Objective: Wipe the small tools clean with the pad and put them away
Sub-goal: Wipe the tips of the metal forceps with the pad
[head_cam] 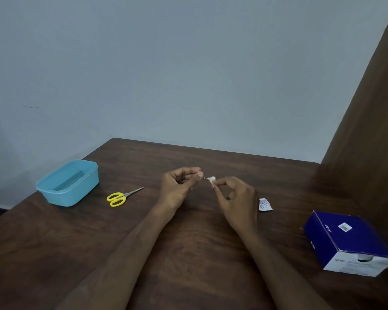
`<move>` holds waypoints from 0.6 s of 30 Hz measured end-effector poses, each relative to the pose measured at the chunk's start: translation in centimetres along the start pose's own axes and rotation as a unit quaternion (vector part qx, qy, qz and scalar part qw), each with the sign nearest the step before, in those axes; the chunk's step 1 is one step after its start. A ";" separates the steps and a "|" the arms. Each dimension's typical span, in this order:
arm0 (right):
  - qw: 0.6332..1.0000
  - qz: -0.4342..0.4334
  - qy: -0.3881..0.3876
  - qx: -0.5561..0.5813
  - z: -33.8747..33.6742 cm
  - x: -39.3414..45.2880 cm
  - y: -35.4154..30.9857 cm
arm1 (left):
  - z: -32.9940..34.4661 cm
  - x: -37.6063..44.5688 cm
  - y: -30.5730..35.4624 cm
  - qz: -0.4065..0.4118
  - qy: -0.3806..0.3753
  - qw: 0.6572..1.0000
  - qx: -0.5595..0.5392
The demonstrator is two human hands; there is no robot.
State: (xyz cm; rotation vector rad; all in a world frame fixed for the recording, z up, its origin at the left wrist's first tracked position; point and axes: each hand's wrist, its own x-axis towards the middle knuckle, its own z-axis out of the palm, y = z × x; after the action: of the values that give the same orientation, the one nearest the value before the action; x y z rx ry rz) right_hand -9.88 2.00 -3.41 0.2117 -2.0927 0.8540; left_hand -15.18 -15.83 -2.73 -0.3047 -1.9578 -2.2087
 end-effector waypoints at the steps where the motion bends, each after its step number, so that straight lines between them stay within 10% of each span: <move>1: 1.000 0.014 -0.001 0.016 -0.1 0.0 0.1 | 0.0 0.0 0.0 0.003 0.014 1.000 -0.002; 12: 0.936 0.232 -0.127 0.234 0.8 -1.6 -3.3 | -1.9 -2.4 1.2 0.126 0.064 0.979 0.145; 18: 0.928 0.256 -0.126 0.240 2.0 -2.3 -3.8 | -3.8 -4.8 1.6 0.274 0.094 0.899 0.328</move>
State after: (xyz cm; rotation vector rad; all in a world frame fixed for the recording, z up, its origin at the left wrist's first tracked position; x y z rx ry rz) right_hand -8.06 -2.49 -4.06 0.0244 -2.1730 1.7367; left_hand -10.23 -19.84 -2.91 -0.4441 -2.0409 -1.1175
